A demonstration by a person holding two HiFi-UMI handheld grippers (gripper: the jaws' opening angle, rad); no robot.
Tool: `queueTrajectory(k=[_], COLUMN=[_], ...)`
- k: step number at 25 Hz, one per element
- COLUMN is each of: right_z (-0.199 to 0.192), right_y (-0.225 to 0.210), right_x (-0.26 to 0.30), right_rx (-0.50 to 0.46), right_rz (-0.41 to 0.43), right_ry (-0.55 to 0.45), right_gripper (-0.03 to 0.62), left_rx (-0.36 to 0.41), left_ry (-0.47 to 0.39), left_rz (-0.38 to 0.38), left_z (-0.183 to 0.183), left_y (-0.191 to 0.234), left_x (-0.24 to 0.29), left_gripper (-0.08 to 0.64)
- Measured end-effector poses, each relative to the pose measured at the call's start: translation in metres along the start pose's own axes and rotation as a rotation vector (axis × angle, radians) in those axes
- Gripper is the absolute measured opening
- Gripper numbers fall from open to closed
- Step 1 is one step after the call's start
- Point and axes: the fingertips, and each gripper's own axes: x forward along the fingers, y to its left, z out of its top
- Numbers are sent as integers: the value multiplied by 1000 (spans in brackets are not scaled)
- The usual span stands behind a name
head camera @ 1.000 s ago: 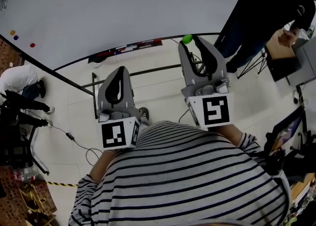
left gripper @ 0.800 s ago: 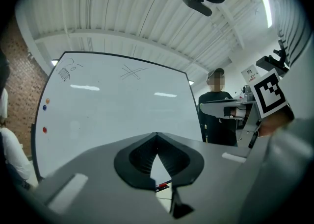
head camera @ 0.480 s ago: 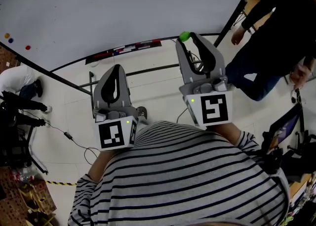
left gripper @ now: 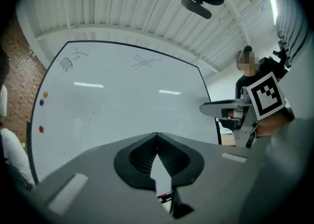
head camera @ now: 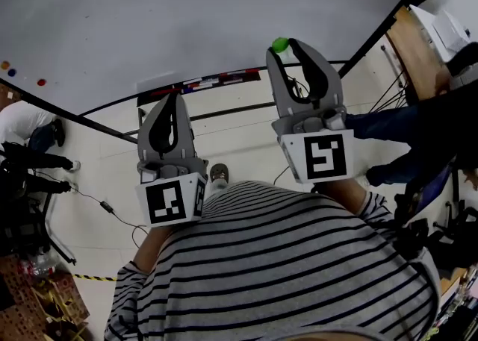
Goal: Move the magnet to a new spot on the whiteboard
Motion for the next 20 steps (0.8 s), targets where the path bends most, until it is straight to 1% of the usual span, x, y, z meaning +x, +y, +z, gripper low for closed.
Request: queueTrajectory(k=[7,14,20], right_z=[9,23,16], right_y=[7,11,5], right_x=[74,144,188], right_rx=[-45,-158,-225], right_rz=[-30,-79,-140], right_ry=[-48,-100,-92], right_gripper=[124,124,124], left_rx=[11,6,10], left_ry=[-26,-43,-45], left_rz=[16,27,44], left_z=[9,12,7], left_y=[61,115,152], left_x=[40,67,83], left_gripper=[15,15,15])
